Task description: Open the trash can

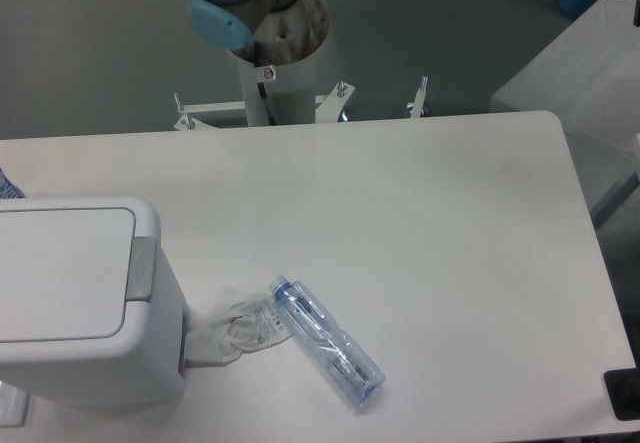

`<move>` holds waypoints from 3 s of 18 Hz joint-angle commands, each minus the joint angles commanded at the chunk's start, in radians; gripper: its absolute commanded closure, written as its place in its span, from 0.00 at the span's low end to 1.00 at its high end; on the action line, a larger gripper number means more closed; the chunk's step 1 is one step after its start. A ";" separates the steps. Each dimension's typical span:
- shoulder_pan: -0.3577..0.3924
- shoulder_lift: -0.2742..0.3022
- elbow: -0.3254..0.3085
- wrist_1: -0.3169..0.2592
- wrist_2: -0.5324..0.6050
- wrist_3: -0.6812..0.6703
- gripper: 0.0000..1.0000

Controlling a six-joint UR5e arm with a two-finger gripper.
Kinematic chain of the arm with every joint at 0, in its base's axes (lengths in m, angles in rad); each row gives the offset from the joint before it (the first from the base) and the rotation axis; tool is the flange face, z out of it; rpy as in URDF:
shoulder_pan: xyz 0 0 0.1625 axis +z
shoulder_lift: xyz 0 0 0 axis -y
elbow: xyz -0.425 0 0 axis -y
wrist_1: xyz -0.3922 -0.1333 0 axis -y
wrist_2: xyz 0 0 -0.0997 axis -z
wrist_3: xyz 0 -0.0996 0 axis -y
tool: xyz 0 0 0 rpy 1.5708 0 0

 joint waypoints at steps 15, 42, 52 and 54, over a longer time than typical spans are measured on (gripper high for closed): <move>-0.207 -0.006 0.000 -0.002 -0.006 -0.559 0.00; -0.632 -0.193 0.109 0.190 -0.262 -1.908 0.00; -0.724 -0.245 0.106 0.296 -0.276 -2.143 0.00; -0.741 -0.241 0.098 0.295 -0.273 -2.170 0.00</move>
